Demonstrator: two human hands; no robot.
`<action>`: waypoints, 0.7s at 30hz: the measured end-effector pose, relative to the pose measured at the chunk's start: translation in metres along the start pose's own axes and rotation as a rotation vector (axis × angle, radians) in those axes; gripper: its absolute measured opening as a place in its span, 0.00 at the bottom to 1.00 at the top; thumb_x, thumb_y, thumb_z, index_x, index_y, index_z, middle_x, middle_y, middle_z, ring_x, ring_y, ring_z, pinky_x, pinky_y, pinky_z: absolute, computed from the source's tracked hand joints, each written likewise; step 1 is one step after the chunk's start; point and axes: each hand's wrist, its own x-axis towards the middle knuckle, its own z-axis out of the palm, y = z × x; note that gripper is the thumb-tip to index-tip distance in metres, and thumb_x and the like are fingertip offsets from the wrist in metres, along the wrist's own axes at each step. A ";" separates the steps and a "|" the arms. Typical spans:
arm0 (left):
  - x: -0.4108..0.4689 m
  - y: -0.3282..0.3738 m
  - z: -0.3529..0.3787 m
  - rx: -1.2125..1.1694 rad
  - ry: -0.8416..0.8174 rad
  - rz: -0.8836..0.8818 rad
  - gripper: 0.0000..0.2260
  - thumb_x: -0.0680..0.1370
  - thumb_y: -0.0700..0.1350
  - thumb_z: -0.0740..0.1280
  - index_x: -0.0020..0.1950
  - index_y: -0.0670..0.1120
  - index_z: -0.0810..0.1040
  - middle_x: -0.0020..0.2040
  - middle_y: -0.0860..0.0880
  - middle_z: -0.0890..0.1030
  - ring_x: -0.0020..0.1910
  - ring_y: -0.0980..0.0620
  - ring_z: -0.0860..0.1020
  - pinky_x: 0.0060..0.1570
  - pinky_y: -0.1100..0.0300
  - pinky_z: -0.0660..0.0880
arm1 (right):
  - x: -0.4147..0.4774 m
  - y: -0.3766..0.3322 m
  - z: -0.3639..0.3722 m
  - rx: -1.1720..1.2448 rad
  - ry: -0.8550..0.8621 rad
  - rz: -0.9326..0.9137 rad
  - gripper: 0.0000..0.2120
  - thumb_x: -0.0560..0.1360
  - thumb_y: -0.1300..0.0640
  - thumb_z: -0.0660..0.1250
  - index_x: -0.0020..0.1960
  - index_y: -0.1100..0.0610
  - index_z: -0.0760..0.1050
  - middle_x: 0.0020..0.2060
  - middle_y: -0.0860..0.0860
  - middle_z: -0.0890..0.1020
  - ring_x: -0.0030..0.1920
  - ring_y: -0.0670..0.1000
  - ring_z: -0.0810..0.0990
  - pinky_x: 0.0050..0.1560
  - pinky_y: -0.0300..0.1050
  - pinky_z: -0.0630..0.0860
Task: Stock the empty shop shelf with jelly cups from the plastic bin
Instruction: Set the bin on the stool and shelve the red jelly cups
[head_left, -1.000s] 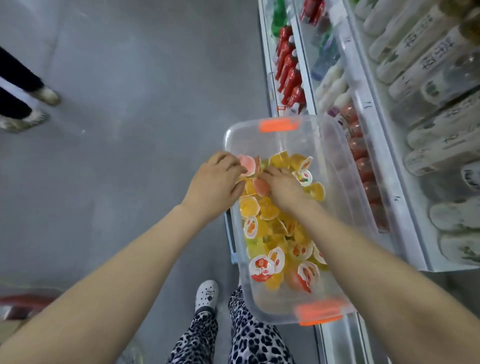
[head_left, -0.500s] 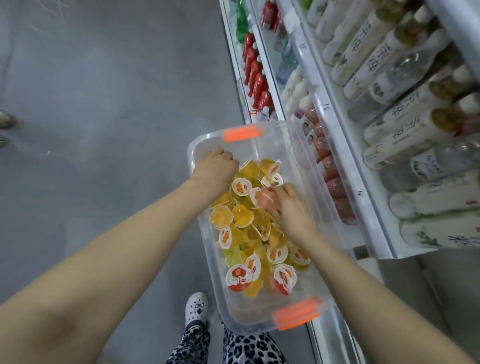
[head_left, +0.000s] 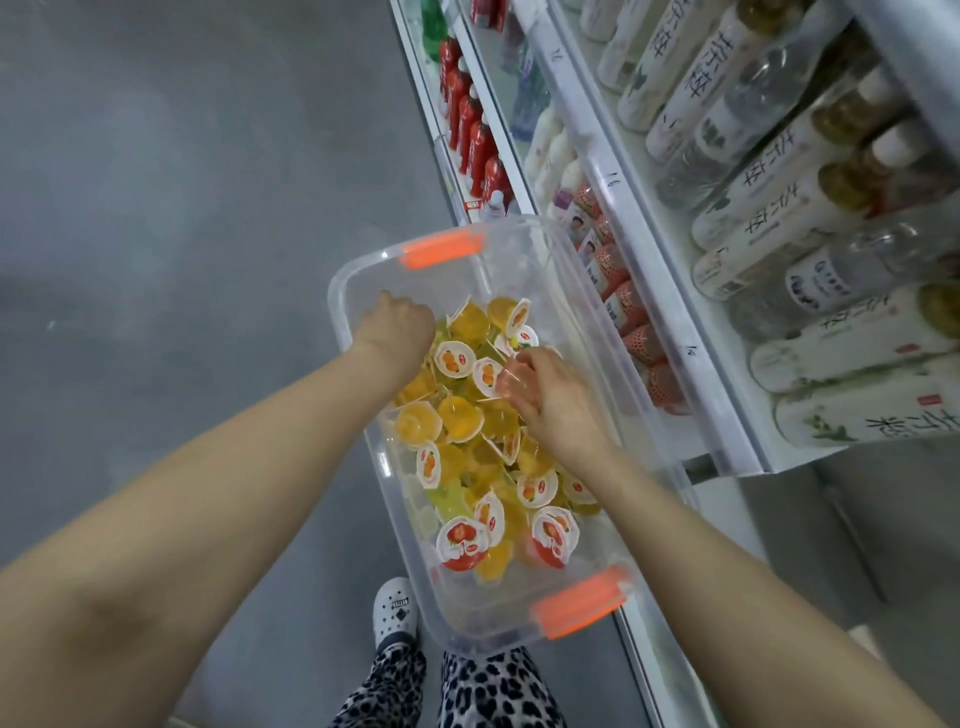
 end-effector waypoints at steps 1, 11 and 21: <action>-0.002 0.000 -0.002 -0.062 0.021 -0.005 0.17 0.79 0.38 0.62 0.68 0.41 0.68 0.61 0.39 0.73 0.61 0.40 0.71 0.59 0.51 0.72 | -0.005 -0.002 -0.001 0.007 0.014 -0.009 0.18 0.77 0.50 0.69 0.64 0.52 0.69 0.59 0.50 0.78 0.57 0.51 0.78 0.53 0.44 0.75; -0.066 0.007 -0.022 -0.824 0.198 0.034 0.18 0.79 0.42 0.64 0.68 0.49 0.64 0.61 0.39 0.71 0.56 0.38 0.73 0.54 0.49 0.69 | -0.067 -0.032 -0.032 0.086 0.206 0.014 0.23 0.79 0.44 0.63 0.70 0.52 0.67 0.58 0.52 0.78 0.52 0.52 0.78 0.51 0.44 0.71; -0.154 0.047 -0.039 -1.330 0.405 0.304 0.17 0.73 0.49 0.72 0.54 0.52 0.66 0.48 0.54 0.79 0.45 0.50 0.80 0.45 0.54 0.77 | -0.162 -0.054 -0.080 0.241 0.517 0.119 0.15 0.74 0.50 0.70 0.57 0.46 0.68 0.48 0.44 0.76 0.45 0.45 0.74 0.46 0.43 0.72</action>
